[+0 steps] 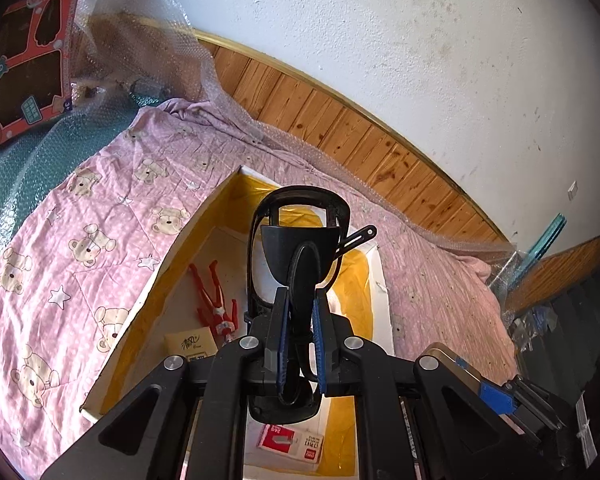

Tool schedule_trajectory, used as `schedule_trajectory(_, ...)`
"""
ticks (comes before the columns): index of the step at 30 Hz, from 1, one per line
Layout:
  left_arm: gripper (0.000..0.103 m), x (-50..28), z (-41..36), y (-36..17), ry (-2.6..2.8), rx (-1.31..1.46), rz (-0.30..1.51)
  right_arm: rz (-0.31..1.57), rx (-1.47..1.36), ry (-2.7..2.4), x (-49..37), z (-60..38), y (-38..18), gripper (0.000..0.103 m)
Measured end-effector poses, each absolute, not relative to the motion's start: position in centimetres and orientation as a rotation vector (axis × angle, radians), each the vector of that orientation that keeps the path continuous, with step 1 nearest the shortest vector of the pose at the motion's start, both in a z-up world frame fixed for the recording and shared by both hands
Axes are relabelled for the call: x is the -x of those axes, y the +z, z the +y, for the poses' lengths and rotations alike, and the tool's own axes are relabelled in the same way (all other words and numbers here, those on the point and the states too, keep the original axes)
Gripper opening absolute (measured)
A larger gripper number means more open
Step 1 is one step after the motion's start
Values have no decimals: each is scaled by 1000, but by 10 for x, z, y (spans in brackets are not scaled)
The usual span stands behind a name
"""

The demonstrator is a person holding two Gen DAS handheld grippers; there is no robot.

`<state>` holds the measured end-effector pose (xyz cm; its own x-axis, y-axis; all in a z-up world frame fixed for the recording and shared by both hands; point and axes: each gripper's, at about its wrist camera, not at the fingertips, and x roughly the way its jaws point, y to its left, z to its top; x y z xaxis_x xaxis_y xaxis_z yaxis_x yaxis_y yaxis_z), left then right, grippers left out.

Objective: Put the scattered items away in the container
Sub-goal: 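Open the left tool releasing the glasses while the right tool releases the gold cube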

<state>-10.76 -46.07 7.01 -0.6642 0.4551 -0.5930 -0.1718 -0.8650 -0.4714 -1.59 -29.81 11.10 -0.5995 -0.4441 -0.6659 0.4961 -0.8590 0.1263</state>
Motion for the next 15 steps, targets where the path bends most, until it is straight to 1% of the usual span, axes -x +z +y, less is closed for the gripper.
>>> schedule_trajectory(6,11,110,-448,61,2565,1125,-415,95,-1024,-2381,22,-301,95,53)
schedule_trajectory(15,11,112,-444,48,2547,1191,-385,127,-1056,-2348,24,-308,77,53)
